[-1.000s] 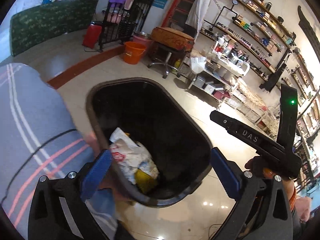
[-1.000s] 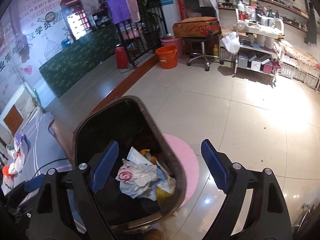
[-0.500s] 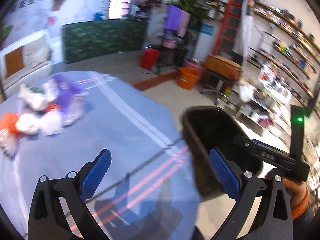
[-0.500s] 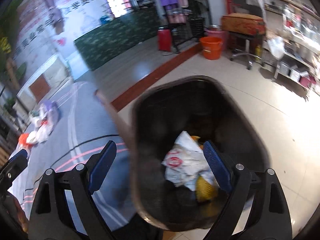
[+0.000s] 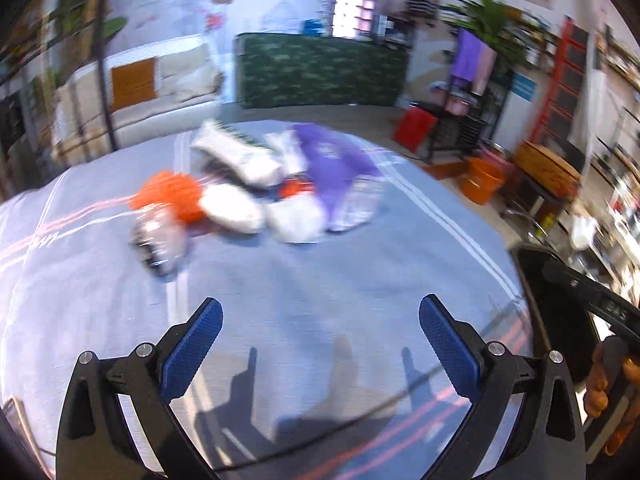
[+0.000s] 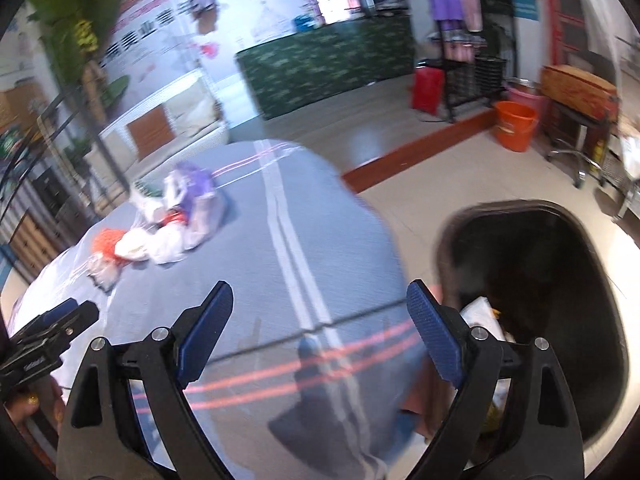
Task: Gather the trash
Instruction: 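Grasp the clear plastic bag with the left tool while the right tool grasps the purple bag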
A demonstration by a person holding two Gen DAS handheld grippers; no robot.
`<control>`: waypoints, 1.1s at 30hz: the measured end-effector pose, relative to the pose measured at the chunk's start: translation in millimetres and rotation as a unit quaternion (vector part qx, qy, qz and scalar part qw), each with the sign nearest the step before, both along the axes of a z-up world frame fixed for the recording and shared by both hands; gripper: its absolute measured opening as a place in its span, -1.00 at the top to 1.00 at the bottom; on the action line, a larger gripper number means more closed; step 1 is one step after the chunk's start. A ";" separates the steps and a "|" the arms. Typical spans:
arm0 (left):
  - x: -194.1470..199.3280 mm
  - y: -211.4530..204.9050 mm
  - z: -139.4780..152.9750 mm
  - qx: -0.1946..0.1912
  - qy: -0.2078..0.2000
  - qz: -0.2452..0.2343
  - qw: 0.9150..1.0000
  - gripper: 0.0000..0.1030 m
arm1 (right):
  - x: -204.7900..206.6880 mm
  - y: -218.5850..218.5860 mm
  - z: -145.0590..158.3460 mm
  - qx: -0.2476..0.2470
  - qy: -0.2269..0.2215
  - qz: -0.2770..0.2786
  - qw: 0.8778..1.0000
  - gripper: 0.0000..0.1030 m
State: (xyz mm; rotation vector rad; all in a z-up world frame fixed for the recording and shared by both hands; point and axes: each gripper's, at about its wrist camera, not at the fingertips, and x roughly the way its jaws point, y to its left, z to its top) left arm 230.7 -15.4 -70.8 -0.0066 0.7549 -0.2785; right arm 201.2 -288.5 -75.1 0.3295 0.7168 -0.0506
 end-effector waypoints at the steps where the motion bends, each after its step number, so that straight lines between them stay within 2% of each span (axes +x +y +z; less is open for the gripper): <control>1: 3.5 8.0 -0.8 0.001 0.004 0.010 1.000 -0.89 | 5.7 5.2 1.3 -0.001 -0.001 0.011 1.000 -0.70; 7: 33.8 47.7 -1.2 0.019 0.016 0.055 0.998 -0.89 | 44.2 40.6 15.3 -0.023 -0.011 0.073 0.997 -0.70; 12: 70.6 74.9 -5.9 -0.004 0.039 0.073 0.997 -0.80 | 73.2 59.2 20.0 -0.021 -0.010 0.099 0.995 -0.70; 14: 85.9 77.8 -9.9 0.008 0.047 0.075 0.996 -0.64 | 86.5 67.2 20.6 -0.030 -0.009 0.110 0.993 -0.70; 19: 110.3 87.0 -21.4 0.021 0.072 0.079 0.994 -0.44 | 122.6 81.1 17.6 -0.030 0.001 0.131 0.991 -0.70; 21: 114.6 95.6 -25.7 0.008 0.080 0.084 0.993 -0.33 | 138.0 87.6 16.0 -0.031 0.002 0.139 0.990 -0.70; 23: 116.6 101.2 -27.9 -0.005 0.085 0.089 0.992 -0.03 | 156.8 95.4 12.4 -0.038 0.004 0.151 0.988 -0.70; 25: 116.1 105.4 -29.5 -0.010 0.088 0.093 0.992 0.05 | 172.6 99.5 5.5 -0.040 0.013 0.149 0.988 -0.67; 27: 114.8 108.1 -29.1 -0.020 0.087 0.094 0.992 0.08 | 191.3 104.5 -4.1 -0.040 0.030 0.154 0.987 -0.50; 31: 109.0 110.2 -28.2 -0.026 0.088 0.094 0.991 0.15 | 213.2 108.8 -22.5 -0.049 0.067 0.157 0.984 0.30; 33: 104.4 114.5 -26.2 -0.039 0.086 0.098 0.991 0.16 | 213.7 104.7 -28.3 -0.027 0.077 0.153 0.985 0.40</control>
